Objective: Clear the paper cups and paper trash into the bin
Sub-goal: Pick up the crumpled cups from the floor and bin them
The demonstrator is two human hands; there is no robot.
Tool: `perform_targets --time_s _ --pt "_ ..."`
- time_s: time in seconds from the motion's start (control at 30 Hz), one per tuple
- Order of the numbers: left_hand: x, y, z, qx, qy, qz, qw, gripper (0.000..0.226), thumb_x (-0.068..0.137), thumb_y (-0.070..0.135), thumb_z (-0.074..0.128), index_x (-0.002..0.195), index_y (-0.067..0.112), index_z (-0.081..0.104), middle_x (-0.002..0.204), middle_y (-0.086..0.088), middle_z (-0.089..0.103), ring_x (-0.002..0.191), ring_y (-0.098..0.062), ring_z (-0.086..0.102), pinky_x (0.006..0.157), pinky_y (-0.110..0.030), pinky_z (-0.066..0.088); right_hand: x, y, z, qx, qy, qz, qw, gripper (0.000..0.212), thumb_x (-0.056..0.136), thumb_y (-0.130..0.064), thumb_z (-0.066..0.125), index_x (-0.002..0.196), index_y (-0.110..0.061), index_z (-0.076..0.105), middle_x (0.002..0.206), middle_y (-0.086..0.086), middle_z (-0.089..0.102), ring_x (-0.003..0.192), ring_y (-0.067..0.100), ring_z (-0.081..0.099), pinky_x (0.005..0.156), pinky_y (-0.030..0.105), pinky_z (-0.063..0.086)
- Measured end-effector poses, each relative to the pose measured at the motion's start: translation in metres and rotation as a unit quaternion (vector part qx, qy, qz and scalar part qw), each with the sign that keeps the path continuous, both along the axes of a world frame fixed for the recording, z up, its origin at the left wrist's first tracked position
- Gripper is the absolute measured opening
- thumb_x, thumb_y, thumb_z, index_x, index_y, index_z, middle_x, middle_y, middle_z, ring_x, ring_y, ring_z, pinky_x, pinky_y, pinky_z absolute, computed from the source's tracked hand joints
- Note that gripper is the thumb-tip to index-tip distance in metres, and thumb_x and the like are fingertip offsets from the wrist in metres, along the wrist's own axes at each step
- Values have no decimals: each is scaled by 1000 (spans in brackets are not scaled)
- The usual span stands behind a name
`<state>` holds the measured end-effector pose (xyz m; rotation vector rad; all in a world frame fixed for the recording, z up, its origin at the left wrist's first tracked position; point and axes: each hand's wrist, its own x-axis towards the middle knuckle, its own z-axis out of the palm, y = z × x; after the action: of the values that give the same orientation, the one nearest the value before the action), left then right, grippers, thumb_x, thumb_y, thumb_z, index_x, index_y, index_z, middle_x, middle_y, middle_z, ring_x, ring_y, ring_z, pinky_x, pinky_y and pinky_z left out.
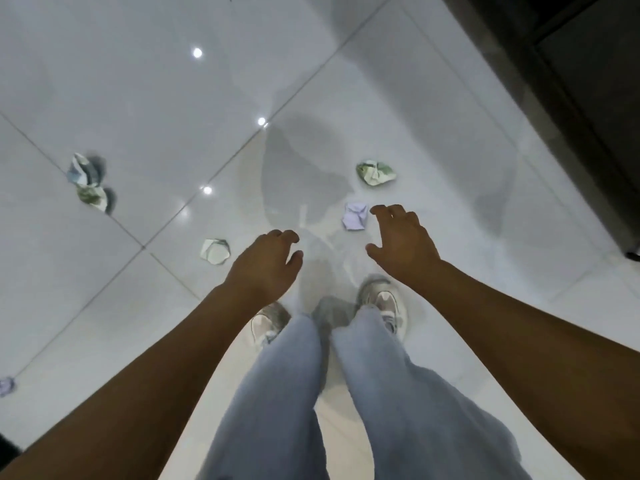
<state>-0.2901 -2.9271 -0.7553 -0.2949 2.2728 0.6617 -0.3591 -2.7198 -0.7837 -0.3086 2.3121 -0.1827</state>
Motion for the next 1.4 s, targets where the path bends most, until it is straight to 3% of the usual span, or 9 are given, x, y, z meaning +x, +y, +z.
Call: perform_targets --time_s 0.2,0.37,0.47,0.57,0.73,0.87,1.1,1.2,1.4 --pt "-17 -8 -114 2 5 -5 1000 37 98 34 42 131 19 49 128 -2 54 112 -21 52 90 -30 40 -5 -3 -127 -28 10 13 999 65 86 -26 61 143 -16 32 142 9 35 120 31 39 89 35 40" --pt "-37 -12 -170 12 31 -24 999 36 99 32 42 131 18 49 129 -3 55 114 -21 52 91 -30 41 1 -3 -188 -14 44 77 996 81 84 -30 67 149 -17 22 156 15 14 138 32 21 105 39 36" --pt "-48 -14 -189 18 41 -32 998 37 98 32 43 132 18 50 127 -3 55 113 -21 53 90 -31 43 7 -3 -206 -13 88 94 992 72 79 -19 72 143 -13 39 150 18 32 130 34 37 96 41 45" --pt "-57 -15 -200 34 52 -21 998 36 97 32 44 130 18 51 126 -2 55 112 -20 53 90 -30 43 5 -4 -208 -50 120 84 988 60 78 -9 70 135 -10 50 134 15 51 116 34 49 85 39 53" --pt "-72 -12 -203 111 39 68 991 34 95 29 51 126 18 55 126 0 58 114 -16 54 93 -25 42 -19 -12 -193 -116 147 119 975 67 89 -25 63 147 -16 32 139 5 45 126 25 38 96 32 43" --pt "-86 -7 -196 244 13 205 948 34 90 32 61 123 23 58 116 5 61 105 -11 58 88 -24 48 -42 -30 -177 -143 170 128 966 76 85 -29 68 149 -15 28 137 6 47 125 26 39 97 36 43" --pt "-90 -8 -185 387 31 294 873 48 71 12 74 117 12 61 109 -5 68 97 -17 68 83 -31 57 -51 -66 -156 -212 198 122 949 83 82 -23 68 150 -13 22 133 7 46 122 25 38 87 39 50" --pt "-89 -7 -184 389 54 326 860 42 74 -6 69 113 8 61 95 -6 69 84 -17 69 77 -31 57 -49 -76 -154 -224 200 123 946 85 83 -23 68 151 -14 19 135 6 43 122 23 38 82 40 51" --pt "-86 -17 -184 335 100 361 865 23 81 3 69 103 9 67 94 -5 68 87 -23 68 81 -35 58 -54 -70 -155 -217 188 111 951 91 82 -37 71 152 -15 17 144 5 36 128 22 34 93 34 43"
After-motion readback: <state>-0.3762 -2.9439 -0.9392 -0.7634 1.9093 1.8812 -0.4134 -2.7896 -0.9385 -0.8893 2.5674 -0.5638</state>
